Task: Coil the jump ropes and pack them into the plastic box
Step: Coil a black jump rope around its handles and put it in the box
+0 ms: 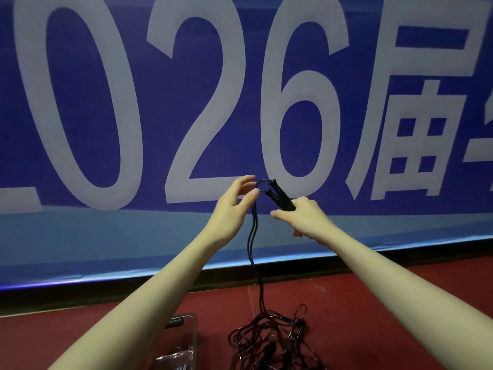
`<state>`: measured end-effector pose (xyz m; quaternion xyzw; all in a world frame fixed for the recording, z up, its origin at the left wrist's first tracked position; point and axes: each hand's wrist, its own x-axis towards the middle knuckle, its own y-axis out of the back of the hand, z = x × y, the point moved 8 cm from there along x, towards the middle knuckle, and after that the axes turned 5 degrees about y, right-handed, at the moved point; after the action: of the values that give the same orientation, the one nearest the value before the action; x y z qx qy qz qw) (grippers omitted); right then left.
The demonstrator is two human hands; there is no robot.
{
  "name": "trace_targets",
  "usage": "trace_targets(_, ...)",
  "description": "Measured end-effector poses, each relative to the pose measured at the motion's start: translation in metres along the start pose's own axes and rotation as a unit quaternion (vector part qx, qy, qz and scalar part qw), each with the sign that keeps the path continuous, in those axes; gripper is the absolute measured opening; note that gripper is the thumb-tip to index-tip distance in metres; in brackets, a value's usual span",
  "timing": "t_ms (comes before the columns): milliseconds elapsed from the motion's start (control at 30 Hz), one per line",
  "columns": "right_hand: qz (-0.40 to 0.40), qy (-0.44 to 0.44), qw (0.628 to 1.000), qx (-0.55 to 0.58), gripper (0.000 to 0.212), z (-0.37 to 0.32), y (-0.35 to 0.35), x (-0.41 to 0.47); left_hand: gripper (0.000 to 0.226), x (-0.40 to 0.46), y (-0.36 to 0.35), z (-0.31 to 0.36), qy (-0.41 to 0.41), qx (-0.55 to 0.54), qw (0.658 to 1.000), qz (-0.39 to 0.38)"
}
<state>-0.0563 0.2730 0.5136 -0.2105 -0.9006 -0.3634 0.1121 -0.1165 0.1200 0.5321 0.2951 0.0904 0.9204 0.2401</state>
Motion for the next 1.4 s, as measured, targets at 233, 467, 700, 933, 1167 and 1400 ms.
trace_targets(233, -0.074, 0.033, 0.994, -0.067, 0.035, -0.006, -0.026, -0.007, 0.016, -0.005, -0.002, 0.004, -0.024, 0.078, 0.997, 0.019)
trace_targets(467, -0.063, 0.042, 0.982, -0.172, 0.042, -0.009, -0.033, -0.010, 0.031, -0.008, 0.004, -0.010, 0.004, 0.176, 0.984, 0.015)
trace_targets(700, -0.122, 0.132, 0.978, -0.102, 0.009, -0.015, -0.030, -0.015, 0.035, 0.004, 0.021, -0.009, 0.037, 0.154, 0.987, 0.003)
trace_targets(933, -0.072, 0.116, 0.982, -0.129, 0.018, 0.002, -0.027, -0.010, 0.036, 0.003, 0.014, -0.005, 0.042, 0.123, 0.989, -0.067)
trace_targets(1167, -0.087, 0.036, 0.978, 0.187, 0.032, 0.003, -0.033, -0.006, 0.026, 0.002, 0.017, -0.008, 0.066, -0.045, 0.995, -0.063)
trace_targets(1400, 0.042, -0.033, 0.942, 0.332, 0.027, 0.022, 0.005, 0.004, 0.029, -0.021, 0.006, -0.053, 0.150, -0.023, 0.980, -0.129)
